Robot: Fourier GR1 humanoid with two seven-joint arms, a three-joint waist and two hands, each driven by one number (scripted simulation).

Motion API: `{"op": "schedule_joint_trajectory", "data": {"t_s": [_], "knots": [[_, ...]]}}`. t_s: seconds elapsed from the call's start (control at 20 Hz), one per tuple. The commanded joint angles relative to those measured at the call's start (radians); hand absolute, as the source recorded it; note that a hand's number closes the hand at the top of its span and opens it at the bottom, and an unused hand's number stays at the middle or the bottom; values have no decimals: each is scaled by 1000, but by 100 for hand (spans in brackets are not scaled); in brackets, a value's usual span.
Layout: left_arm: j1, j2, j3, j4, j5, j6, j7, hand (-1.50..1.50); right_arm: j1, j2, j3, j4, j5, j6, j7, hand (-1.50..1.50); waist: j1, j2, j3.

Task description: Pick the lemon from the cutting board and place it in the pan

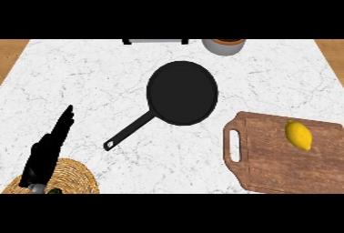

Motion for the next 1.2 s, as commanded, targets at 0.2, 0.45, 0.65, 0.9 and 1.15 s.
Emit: {"op": "schedule_joint_trajectory", "data": {"t_s": [0.2, 0.45, 0.65, 0.9, 1.15], "knots": [[5, -19, -11, -39, -36, -6, 22, 0, -126, -120, 60, -47, -71, 307, 166, -150, 26, 2, 1], [-12, -45, -8, -45, -59, -4, 35, 0, -292, -65, 163, -11, -30, 373, 302, -150, 38, 5, 1], [-18, -58, 13, -6, -50, -46, 27, 0, -330, -7, 198, -67, -26, 397, 465, -150, 23, 4, 1], [30, -92, 8, 14, -95, -34, -7, 0, -413, 39, 226, 66, 24, 498, 446, -150, 26, 5, 1], [-32, -77, 42, 10, -89, -64, 29, 0, -507, 74, 307, 57, 45, 583, 627, -150, 28, 6, 0]]}}
